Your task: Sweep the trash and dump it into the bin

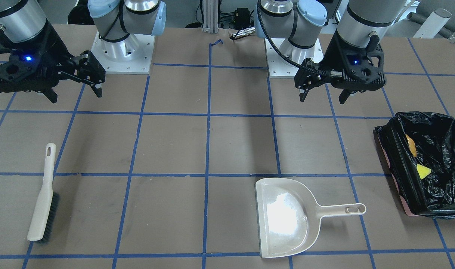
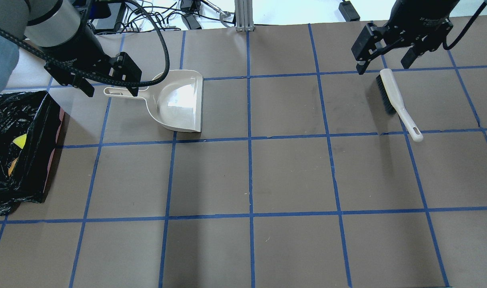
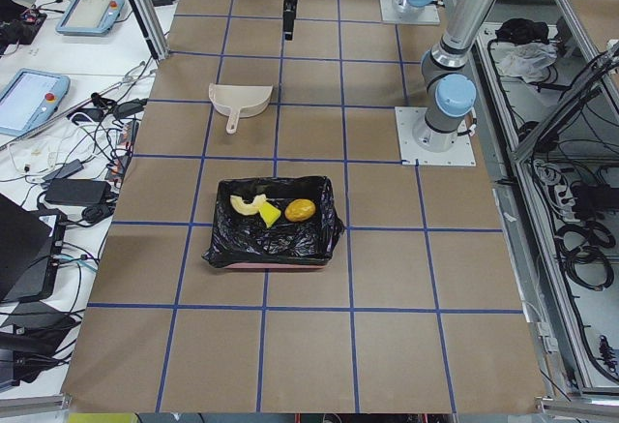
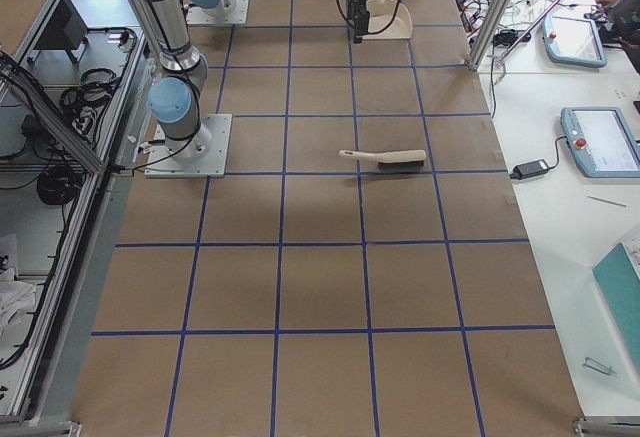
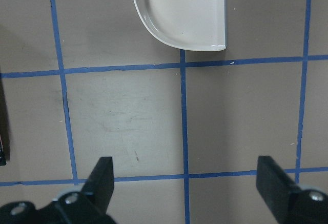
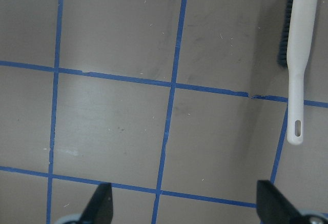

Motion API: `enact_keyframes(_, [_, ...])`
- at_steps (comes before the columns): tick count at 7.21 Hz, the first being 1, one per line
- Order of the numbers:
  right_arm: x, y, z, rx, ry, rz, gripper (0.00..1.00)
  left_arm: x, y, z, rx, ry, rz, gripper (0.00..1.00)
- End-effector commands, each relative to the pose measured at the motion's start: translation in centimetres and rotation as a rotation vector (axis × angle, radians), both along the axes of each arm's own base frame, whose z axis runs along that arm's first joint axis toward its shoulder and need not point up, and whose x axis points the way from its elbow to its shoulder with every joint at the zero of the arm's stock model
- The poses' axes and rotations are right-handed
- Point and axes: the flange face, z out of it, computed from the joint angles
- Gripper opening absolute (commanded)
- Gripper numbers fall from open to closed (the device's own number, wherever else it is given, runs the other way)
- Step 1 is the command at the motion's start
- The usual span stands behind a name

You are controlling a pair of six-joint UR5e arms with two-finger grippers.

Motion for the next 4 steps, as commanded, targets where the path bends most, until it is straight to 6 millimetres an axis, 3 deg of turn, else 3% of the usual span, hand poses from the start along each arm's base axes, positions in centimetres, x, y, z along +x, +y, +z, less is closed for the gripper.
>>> enact_keyframes(1, [0.00,-0.05,-0.06,0.001,0.000,0.000,1.00,-0.01,0.01,0.02,-0.002,0.000,0.002,1.00])
enact_keyframes(4, [0.02,0.01,0.01,0.000,-0.002,0.000,1.00,-0.07,0.09,-0.04,-0.002,-0.001,-0.001,1.00])
